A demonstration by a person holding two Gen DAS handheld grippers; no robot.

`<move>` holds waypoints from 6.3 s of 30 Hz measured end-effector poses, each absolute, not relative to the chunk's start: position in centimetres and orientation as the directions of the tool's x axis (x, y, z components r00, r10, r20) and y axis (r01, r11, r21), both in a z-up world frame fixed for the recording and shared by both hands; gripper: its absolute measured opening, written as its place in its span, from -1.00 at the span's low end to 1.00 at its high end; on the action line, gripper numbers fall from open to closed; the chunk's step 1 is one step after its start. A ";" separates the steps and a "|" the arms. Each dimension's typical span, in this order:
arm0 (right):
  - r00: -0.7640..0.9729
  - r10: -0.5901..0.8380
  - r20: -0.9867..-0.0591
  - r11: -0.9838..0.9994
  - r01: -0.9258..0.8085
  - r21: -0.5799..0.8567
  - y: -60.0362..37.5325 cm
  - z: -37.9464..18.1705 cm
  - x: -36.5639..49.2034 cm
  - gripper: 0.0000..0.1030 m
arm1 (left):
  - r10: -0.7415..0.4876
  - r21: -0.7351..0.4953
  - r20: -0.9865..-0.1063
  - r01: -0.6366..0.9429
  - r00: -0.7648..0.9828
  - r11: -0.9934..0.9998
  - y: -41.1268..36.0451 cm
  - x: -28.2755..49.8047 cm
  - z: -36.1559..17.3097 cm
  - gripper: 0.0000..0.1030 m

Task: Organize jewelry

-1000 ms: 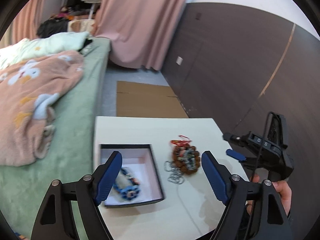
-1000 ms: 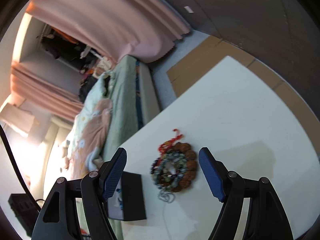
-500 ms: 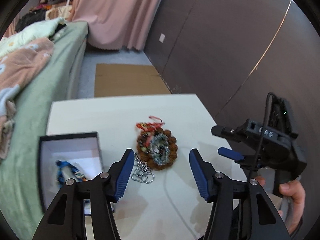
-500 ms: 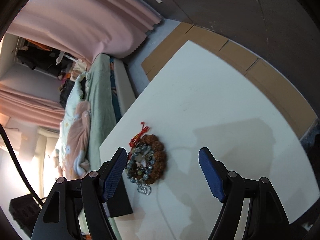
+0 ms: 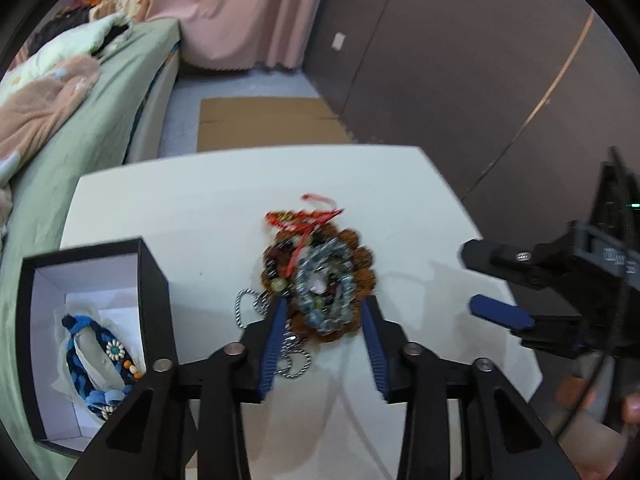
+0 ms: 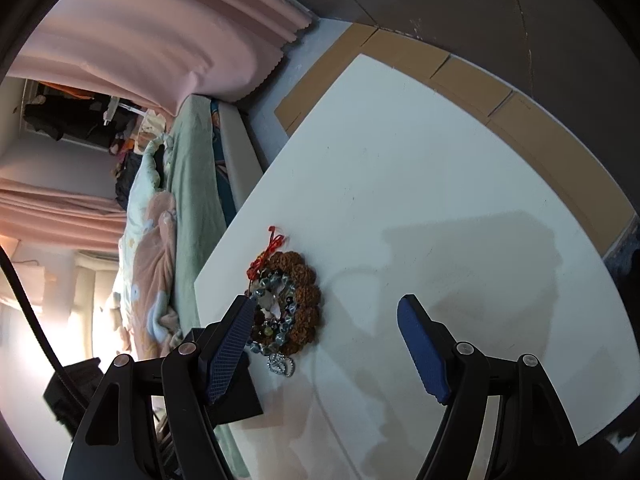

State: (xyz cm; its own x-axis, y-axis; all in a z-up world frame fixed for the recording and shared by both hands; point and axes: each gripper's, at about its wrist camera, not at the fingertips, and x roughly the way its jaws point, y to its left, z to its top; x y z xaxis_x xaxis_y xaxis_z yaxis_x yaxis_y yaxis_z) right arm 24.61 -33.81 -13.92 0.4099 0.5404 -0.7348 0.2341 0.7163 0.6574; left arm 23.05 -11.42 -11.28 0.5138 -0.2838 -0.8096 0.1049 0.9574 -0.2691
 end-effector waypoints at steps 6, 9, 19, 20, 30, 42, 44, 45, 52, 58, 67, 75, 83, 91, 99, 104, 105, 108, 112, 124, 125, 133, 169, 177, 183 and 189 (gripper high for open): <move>0.385 0.537 -0.750 0.733 0.227 0.641 -33.2 -14.4 24.8 0.45 | -0.282 -0.270 -0.810 0.099 0.514 0.958 -11.1 22.7 -11.8 -0.82; 0.367 0.543 -0.755 0.734 0.230 0.639 -32.7 -14.8 24.8 0.45 | -0.291 -0.268 -0.794 0.121 0.534 0.956 -11.1 22.2 -10.8 -0.82; 0.337 0.528 -0.779 0.761 0.218 0.611 -31.5 -15.8 25.1 0.45 | -0.317 -0.315 -0.723 0.116 0.614 0.942 -8.4 20.7 -5.7 -0.83; 0.334 0.522 -0.785 0.769 0.213 0.603 -31.3 -15.8 25.1 0.45 | -0.318 -0.318 -0.715 0.117 0.622 0.941 -8.2 20.5 -5.2 -0.83; 0.354 0.407 -0.842 0.872 0.124 0.473 -28.1 -15.4 25.7 0.45 | -0.289 -0.322 -0.658 0.088 0.695 0.943 -4.7 18.7 -1.3 -0.83; 0.410 0.224 -0.884 0.962 0.055 0.269 -25.7 -14.9 25.7 0.15 | -0.245 -0.319 -0.657 0.032 0.713 0.947 -1.8 16.5 -0.6 -0.83; 0.418 0.197 -0.887 0.970 0.046 0.238 -25.7 -14.8 25.5 0.02 | -0.242 -0.316 -0.657 0.031 0.714 0.948 -1.7 16.1 -0.5 -0.83; 0.423 0.183 -0.888 0.975 0.037 0.219 -25.6 -14.8 25.4 -0.02 | -0.241 -0.315 -0.657 0.030 0.715 0.949 -1.6 15.9 -0.4 -0.83; 0.393 0.356 -0.848 0.919 0.016 0.393 -27.4 -14.7 24.8 -0.63 | -0.226 -0.299 -0.662 0.024 0.714 0.954 -1.1 15.1 -0.3 -0.83; 0.427 0.491 -0.759 0.839 0.001 0.543 -30.2 -12.7 23.8 -0.63 | -0.213 -0.296 -0.681 0.002 0.700 0.955 -0.6 15.3 -1.1 -0.83; 0.461 0.615 -0.639 0.737 -0.049 0.674 -31.3 -9.8 22.9 -0.63 | -0.191 -0.307 -0.735 -0.067 0.650 0.949 -0.2 16.6 -3.0 -0.83; 0.463 0.725 -0.510 0.638 -0.173 0.750 -29.1 -7.3 22.1 -0.63 | -0.212 -0.353 -0.771 -0.127 0.600 0.927 0.7 17.2 -4.3 -0.82; 0.461 0.787 -0.411 0.559 -0.251 0.790 -27.7 -5.9 21.3 -0.63 | -0.214 -0.354 -0.786 -0.138 0.580 0.925 1.1 17.0 -4.5 -0.74; 0.435 0.859 -0.270 0.432 -0.331 0.839 -27.2 -4.7 20.5 -0.90 | -0.233 -0.387 -0.753 -0.128 0.615 0.913 1.5 16.2 -3.7 0.26; 0.457 0.742 -0.491 0.644 -0.278 0.713 -24.5 -5.3 21.1 -0.54 | -0.220 -0.377 -0.756 -0.136 0.616 0.916 2.3 15.8 -3.4 0.26; 0.353 0.678 -0.644 0.726 -0.186 0.662 -23.5 -8.7 22.4 0.15 | -0.216 -0.384 -0.762 -0.158 0.610 0.910 3.2 15.6 -3.9 0.27; 0.322 0.671 -0.667 0.736 -0.183 0.652 -23.2 -9.3 22.5 0.15 | -0.214 -0.384 -0.764 -0.162 0.609 0.909 3.4 15.6 -4.0 0.27; 0.231 0.654 -0.720 0.756 -0.189 0.627 -22.4 -10.9 22.8 0.15 | -0.207 -0.385 -0.766 -0.177 0.608 0.906 3.9 15.6 -4.2 0.27; 0.196 0.615 -0.763 0.788 -0.190 0.586 -21.9 -12.4 22.3 -0.08 | -0.208 -0.395 -0.766 -0.190 0.608 0.899 4.3 15.5 -4.6 0.27; 0.200 0.500 -0.843 0.861 -0.218 0.459 -19.7 -14.6 22.0 -0.81 | -0.205 -0.402 -0.757 -0.196 0.620 0.894 5.2 14.2 -4.0 0.27; 0.214 0.501 -0.838 0.862 -0.216 0.459 -20.0 -14.2 21.9 -0.81 | -0.203 -0.402 -0.757 -0.197 0.622 0.894 5.3 14.1 -4.0 0.27; 0.321 0.679 -0.660 0.731 -0.215 0.648 -23.4 -10.0 21.4 -0.81 | -0.199 -0.399 -0.752 -0.194 0.629 0.896 5.8 13.3 -3.5 0.27; 0.208 0.544 -0.813 0.833 -0.255 0.492 -20.3 -12.5 22.0 0.13 | -0.167 -0.379 -0.769 -0.230 0.617 0.896 6.1 12.7 -3.5 0.27; 0.171 0.389 -0.905 0.902 -0.273 0.335 -19.2 -15.1 22.1 -0.08 | -0.177 -0.369 -0.771 -0.202 0.612 0.907 5.0 13.1 -3.6 0.27; 0.207 0.426 -0.881 0.883 -0.307 0.355 -18.8 -13.7 21.8 -0.64 | -0.173 -0.375 -0.775 -0.223 0.607 0.900 6.1 12.8 -4.0 0.27; 0.246 0.629 -0.737 0.773 -0.293 0.562 -21.0 -10.9 22.1 -0.66 | -0.169 -0.387 -0.780 -0.252 0.603 0.887 7.2 12.8 -4.5 0.27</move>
